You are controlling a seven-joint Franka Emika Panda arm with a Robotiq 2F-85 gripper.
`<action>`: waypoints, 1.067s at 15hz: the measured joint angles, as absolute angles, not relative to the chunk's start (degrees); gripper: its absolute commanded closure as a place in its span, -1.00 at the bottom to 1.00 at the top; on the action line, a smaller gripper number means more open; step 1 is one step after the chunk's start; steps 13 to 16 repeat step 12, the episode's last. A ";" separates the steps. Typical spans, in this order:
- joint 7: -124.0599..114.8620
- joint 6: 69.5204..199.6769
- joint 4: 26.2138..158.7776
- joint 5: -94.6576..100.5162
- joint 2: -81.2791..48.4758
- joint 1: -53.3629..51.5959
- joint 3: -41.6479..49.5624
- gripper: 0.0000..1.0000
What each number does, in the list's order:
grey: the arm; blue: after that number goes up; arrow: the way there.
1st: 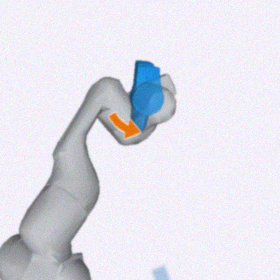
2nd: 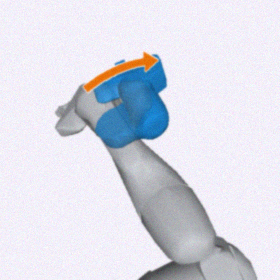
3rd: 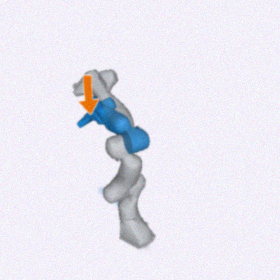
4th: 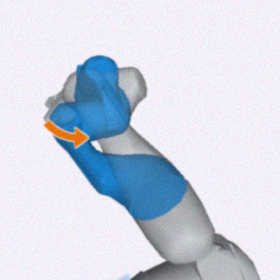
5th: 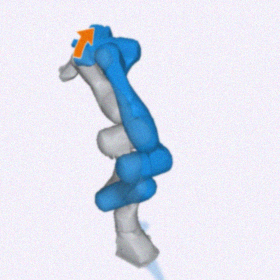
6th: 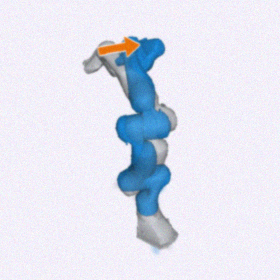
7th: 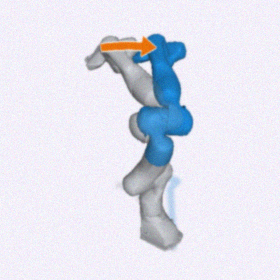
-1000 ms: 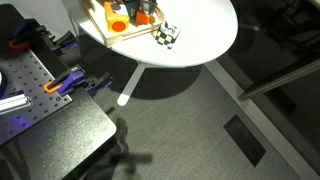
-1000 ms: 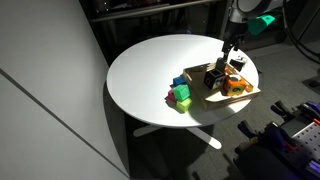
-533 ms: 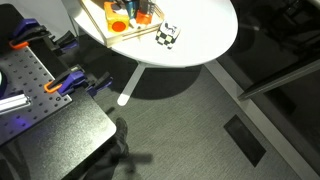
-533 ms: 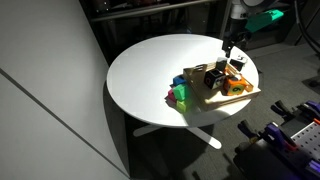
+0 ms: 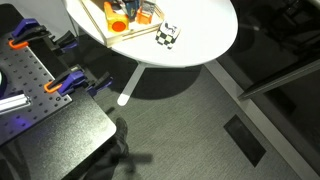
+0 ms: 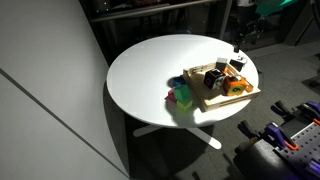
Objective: Put the grey block on the orange block
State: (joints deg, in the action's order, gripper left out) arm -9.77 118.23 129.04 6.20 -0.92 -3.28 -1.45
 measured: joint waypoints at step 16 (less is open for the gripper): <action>-5.59 121.68 131.04 6.17 3.33 -3.07 -1.48 -1.00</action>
